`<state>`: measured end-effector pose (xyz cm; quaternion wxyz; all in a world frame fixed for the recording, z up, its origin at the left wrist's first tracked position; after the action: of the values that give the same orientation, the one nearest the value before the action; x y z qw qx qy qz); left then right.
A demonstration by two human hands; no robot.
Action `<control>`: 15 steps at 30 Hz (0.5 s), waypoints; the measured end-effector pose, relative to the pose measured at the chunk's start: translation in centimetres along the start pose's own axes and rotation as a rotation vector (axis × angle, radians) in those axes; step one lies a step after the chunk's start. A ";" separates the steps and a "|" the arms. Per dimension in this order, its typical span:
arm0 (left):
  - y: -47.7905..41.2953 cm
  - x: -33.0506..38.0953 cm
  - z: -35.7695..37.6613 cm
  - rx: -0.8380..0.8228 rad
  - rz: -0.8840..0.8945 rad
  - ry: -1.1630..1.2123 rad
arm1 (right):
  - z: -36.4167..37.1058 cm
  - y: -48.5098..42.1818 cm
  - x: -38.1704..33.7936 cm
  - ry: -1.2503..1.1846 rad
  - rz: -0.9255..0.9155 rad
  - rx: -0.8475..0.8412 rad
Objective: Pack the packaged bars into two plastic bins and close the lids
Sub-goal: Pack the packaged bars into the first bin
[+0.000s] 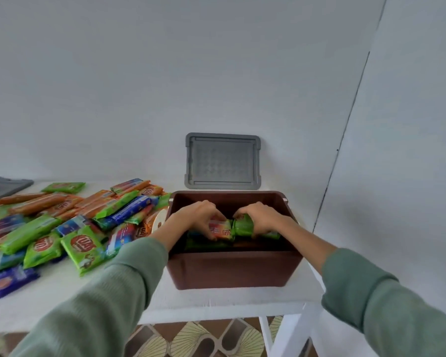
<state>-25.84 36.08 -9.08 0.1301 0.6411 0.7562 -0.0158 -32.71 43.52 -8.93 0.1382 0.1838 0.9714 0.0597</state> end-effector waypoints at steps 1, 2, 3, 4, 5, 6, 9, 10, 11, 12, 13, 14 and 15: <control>-0.1 0.1 0.6 -0.011 -0.004 0.002 | 0.7 -0.3 0.2 0.022 0.001 -0.007; -0.1 0.1 1.1 -0.023 -0.008 0.005 | 1.3 -0.6 0.3 0.034 -0.006 -0.016; -0.1 0.0 1.5 -0.033 -0.011 0.006 | 1.7 -0.8 0.3 0.042 -0.019 -0.028; -0.1 -0.1 1.7 -0.037 -0.014 0.002 | 2.0 -1.0 0.3 0.045 -0.038 -0.037; -0.1 -0.2 1.8 -0.039 -0.016 -0.003 | 2.2 -1.2 0.3 0.047 -0.053 -0.042; -0.2 -0.2 2.0 -0.039 -0.016 -0.015 | 2.3 -1.4 0.3 0.047 -0.066 -0.040; -0.4 0.1 2.0 -0.014 -0.016 -0.091 | 2.5 -1.8 0.2 0.066 -0.078 -0.031; -0.5 0.2 2.0 -0.008 -0.014 -0.106 | 2.7 -1.9 0.3 0.063 -0.075 -0.033; -0.6 0.2 2.0 -0.007 -0.014 -0.109 | 2.8 -2.0 0.4 0.057 -0.077 -0.031; -0.6 0.2 2.1 -0.010 -0.012 -0.111 | 3.0 -2.1 0.4 0.056 -0.086 -0.022; -0.7 0.3 2.2 -0.018 -0.009 -0.118 | 3.0 -2.0 0.4 0.047 -0.094 -0.005; -0.7 0.4 2.4 -0.031 -0.004 -0.138 | 2.9 -2.0 0.4 0.025 -0.092 0.007; -0.8 0.6 2.5 -0.047 0.004 -0.172 | 2.9 -1.9 0.4 0.018 -0.090 0.005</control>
<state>-26.22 36.04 -11.78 0.2097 0.6356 0.7411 -0.0526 -32.86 42.04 -12.11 0.1315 0.1397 0.9800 0.0524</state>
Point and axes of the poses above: each hand's wrist, its own y-axis away from the middle knuckle, its own z-axis out of the palm, x = y × z, the point moved 9 cm from there along -y, towards the middle knuckle, and after that the axes turned 12 degrees about -y, right-handed, at the moved point
